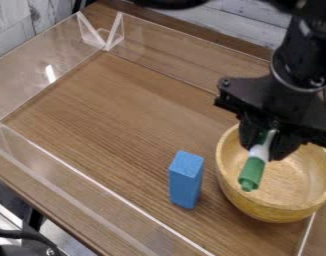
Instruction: Put the green marker in the brown bowl
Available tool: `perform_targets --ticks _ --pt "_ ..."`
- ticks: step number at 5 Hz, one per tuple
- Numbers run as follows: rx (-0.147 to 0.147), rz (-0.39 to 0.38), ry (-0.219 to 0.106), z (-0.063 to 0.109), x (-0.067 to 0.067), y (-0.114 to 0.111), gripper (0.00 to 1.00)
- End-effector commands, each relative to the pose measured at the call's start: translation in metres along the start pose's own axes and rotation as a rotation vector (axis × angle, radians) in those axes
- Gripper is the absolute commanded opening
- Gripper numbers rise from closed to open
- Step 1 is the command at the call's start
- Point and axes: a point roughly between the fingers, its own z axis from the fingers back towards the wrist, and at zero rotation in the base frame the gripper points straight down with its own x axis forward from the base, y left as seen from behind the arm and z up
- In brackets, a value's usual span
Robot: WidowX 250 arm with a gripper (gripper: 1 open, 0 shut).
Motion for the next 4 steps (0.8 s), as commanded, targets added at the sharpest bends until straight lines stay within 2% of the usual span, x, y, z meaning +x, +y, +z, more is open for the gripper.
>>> perform_targets --ticks 1,4 --pt "-0.034 0.010 -0.071 0.005 0.006 -0.002 0.00" --pt "-0.057 0.018 -0.109 -0.007 0.005 -0.003 0.00"
